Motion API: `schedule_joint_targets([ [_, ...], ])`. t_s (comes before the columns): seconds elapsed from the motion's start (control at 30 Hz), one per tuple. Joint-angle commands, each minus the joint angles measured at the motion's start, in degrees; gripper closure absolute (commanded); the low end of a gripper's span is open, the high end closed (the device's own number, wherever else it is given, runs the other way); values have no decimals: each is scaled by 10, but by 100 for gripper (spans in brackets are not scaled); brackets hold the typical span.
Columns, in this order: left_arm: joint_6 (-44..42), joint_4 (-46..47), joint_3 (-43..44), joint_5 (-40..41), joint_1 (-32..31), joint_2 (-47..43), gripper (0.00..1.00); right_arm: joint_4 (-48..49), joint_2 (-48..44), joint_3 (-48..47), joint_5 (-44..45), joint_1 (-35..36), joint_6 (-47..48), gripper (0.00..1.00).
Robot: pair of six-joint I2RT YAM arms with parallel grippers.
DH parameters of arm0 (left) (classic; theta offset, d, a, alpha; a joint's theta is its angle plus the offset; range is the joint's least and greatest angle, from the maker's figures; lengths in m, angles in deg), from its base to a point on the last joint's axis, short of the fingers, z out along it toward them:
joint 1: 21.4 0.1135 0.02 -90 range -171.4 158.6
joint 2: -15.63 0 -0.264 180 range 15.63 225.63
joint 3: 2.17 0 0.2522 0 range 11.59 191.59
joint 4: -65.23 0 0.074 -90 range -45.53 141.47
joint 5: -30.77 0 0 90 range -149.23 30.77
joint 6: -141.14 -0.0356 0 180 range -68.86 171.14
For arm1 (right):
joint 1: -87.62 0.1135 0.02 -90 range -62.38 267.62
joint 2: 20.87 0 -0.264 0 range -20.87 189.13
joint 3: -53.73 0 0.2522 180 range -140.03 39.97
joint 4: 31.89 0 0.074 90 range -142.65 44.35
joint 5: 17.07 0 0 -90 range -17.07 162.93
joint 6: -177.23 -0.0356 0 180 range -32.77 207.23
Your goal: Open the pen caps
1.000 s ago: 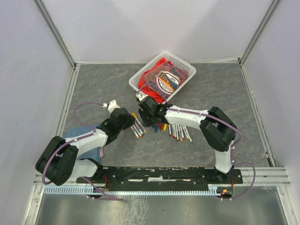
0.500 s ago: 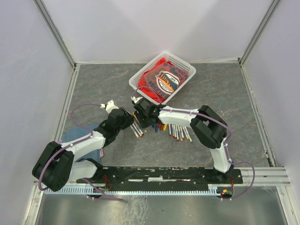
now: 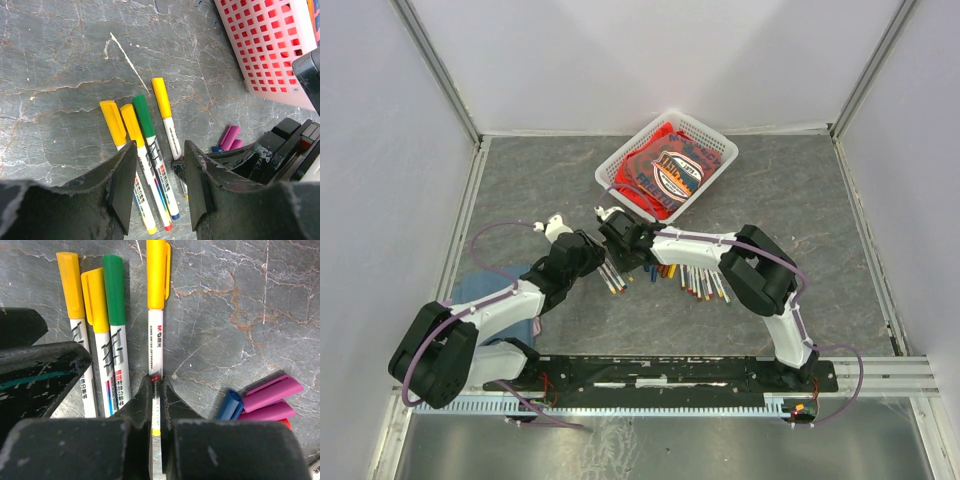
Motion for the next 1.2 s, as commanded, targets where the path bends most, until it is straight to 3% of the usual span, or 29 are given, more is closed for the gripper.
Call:
schedule_joint_targets([
  [0.0,19,20,-1,21,3,-15,50,-14,-7,4,19,3,0,99],
  [0.33,17,24,17,1,3,-15,46,36,-105,78,14,8,-7,99],
  [0.87,42,62,32,-40,4,24,44,73,-183,124,-47,30,-21,99],
  [1.17,43,66,33,-38,5,19,51,82,-204,136,-68,34,-23,99],
])
